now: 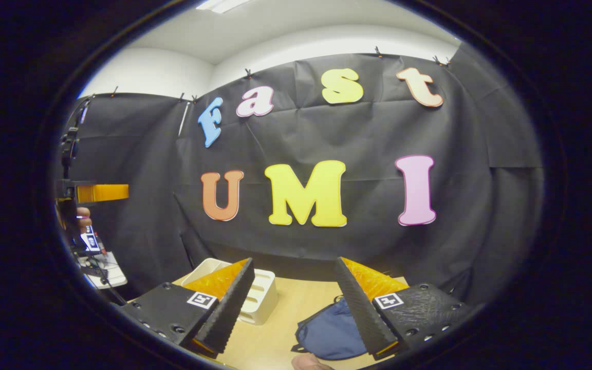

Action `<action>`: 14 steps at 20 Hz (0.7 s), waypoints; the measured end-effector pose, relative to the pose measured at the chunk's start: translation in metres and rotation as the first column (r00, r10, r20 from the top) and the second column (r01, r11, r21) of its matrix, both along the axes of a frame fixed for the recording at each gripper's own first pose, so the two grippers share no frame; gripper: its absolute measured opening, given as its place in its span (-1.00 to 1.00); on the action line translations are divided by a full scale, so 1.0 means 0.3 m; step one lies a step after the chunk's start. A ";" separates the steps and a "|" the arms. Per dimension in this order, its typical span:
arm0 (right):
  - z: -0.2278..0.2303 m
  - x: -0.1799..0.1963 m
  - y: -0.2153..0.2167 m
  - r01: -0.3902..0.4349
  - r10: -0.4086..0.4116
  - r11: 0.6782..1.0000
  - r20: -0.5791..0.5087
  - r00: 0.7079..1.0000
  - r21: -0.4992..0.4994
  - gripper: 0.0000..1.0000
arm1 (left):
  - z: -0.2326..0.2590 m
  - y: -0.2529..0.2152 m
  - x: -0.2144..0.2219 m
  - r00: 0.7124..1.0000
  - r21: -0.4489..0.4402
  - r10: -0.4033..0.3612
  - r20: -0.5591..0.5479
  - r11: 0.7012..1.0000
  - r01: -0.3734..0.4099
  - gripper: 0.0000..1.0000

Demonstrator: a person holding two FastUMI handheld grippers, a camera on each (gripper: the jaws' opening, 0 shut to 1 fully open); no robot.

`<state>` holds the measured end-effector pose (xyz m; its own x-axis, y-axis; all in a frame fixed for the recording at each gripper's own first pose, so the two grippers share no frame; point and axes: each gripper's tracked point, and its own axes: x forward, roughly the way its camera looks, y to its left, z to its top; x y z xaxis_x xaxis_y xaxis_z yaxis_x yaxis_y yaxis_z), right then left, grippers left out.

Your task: Open the schoolbag, grab two books from the bookshelf and put them into the schoolbag.

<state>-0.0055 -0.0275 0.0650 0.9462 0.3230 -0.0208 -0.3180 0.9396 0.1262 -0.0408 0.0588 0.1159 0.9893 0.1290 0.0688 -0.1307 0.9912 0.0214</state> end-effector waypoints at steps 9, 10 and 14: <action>0.067 -0.112 -0.063 -0.016 0.018 1.000 0.093 0.995 -0.015 0.90 | -0.019 -0.066 -0.105 0.997 0.037 0.028 0.068 0.999 -0.031 0.90; 0.058 -0.116 -0.060 -0.020 0.021 1.000 0.086 0.996 -0.020 0.88 | -0.021 -0.067 -0.101 0.997 0.054 0.036 0.065 0.998 -0.040 0.90; 0.046 -0.125 -0.078 -0.023 0.023 1.000 0.053 0.998 -0.005 0.88 | -0.027 -0.140 -0.091 0.997 0.107 0.010 0.082 0.994 -0.019 0.89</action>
<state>-0.0431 -0.0508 0.0789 0.9382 0.3449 0.0275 -0.3458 0.9325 0.1043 -0.0681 0.0167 0.1079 0.9779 0.1307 0.1630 -0.1507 0.9816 0.1170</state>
